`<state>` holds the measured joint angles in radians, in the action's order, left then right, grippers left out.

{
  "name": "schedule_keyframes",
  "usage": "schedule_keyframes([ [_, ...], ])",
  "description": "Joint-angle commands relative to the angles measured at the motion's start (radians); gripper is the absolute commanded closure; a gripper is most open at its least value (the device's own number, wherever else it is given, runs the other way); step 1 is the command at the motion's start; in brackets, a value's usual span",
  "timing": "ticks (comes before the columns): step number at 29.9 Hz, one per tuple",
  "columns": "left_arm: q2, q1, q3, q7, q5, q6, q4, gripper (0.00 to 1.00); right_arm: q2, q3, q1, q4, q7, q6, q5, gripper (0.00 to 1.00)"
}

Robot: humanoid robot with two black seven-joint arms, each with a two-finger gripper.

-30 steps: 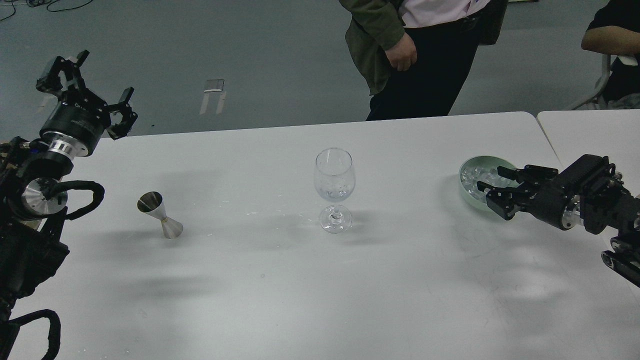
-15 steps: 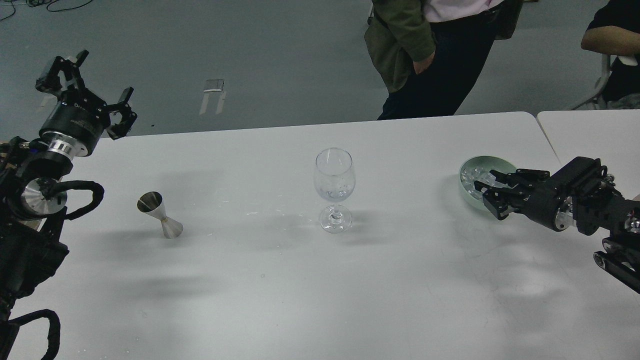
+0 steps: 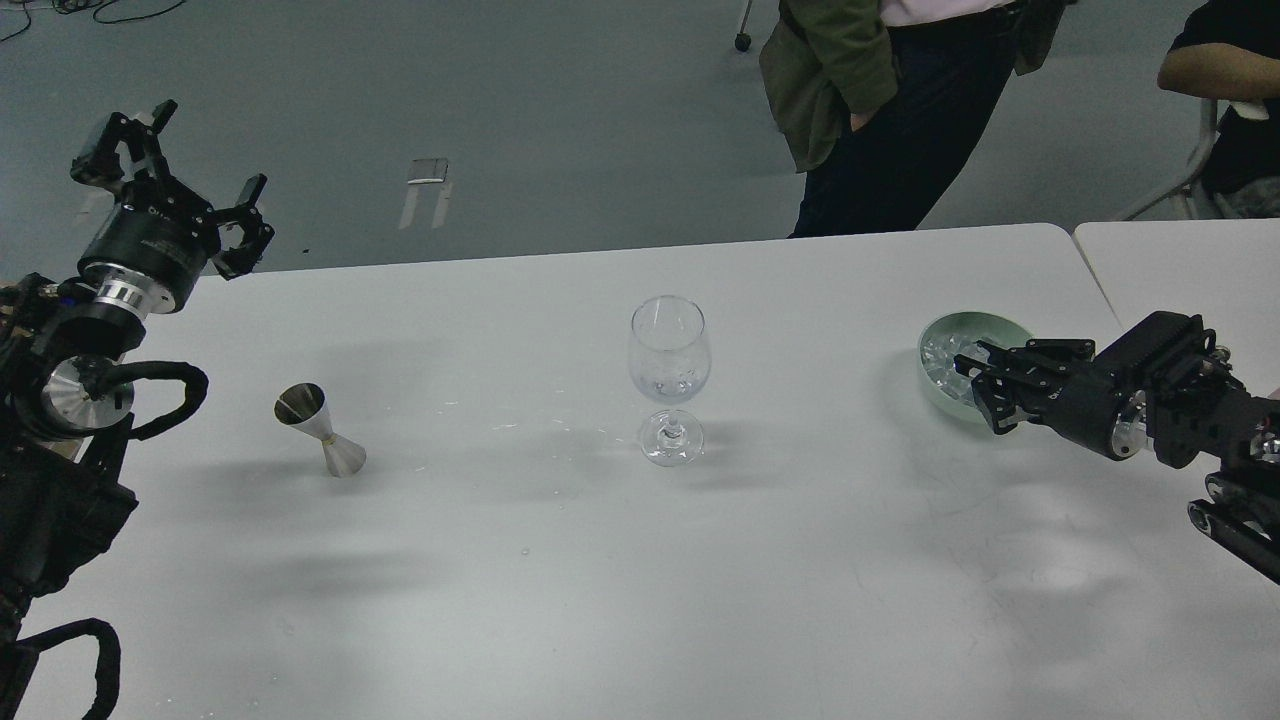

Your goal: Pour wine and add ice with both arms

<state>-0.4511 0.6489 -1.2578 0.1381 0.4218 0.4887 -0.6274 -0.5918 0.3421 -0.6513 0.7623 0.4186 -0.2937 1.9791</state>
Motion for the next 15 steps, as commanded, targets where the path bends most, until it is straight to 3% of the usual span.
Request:
schedule_keyframes([
  [1,0.0,0.001,0.0,0.0,0.0,0.0,0.0,0.02,-0.029,0.0,-0.036,0.055,0.0,-0.001,-0.005,1.0],
  [15,0.002,0.008,0.0,-0.002,0.0,0.0,0.0,0.02,-0.223,0.006,-0.186,0.34,0.0,0.018,-0.017,1.0],
])
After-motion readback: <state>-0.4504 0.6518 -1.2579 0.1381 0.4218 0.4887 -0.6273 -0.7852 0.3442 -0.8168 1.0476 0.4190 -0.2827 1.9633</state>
